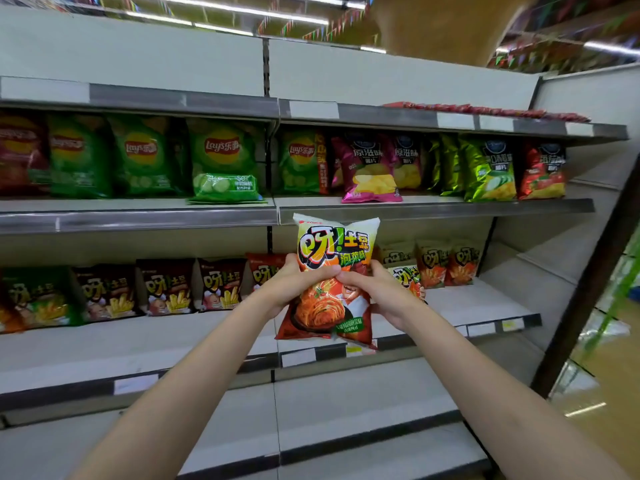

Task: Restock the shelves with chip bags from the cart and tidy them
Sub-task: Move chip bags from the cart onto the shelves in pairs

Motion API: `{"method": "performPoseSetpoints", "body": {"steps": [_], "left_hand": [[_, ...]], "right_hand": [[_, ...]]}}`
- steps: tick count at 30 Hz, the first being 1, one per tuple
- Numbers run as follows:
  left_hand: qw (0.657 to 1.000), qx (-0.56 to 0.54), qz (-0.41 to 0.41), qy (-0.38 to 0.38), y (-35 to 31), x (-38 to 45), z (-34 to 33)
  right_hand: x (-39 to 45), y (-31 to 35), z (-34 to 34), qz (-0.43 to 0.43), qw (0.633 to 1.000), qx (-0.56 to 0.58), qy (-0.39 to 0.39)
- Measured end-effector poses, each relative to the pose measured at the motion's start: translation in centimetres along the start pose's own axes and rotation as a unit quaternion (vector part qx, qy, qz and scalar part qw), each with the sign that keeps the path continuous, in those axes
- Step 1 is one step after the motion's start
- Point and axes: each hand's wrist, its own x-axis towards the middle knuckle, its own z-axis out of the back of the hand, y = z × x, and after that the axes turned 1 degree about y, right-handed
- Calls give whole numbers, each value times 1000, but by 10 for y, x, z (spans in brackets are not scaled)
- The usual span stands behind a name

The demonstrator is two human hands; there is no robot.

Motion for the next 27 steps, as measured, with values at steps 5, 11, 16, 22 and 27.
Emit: {"method": "performPoseSetpoints", "body": {"steps": [5,11,16,22,27], "left_hand": [[1000,-7,14,15,5,-1,-9],[999,-32,29,32,19,-1,-14],[998,-23,17,49,25,5,-25],[996,-18,5,88,19,12,-56],[993,-12,14,114,17,27,-89]], "right_hand": [[-4,-8,7,-2,1000,-3,-7],[-4,-25,10,-17,1000,-24,-8],[-13,-34,17,-22,1000,-11,-1],[-22,-47,46,-53,998,-13,-35],[-27,-67,75,-85,995,10,-53]]}}
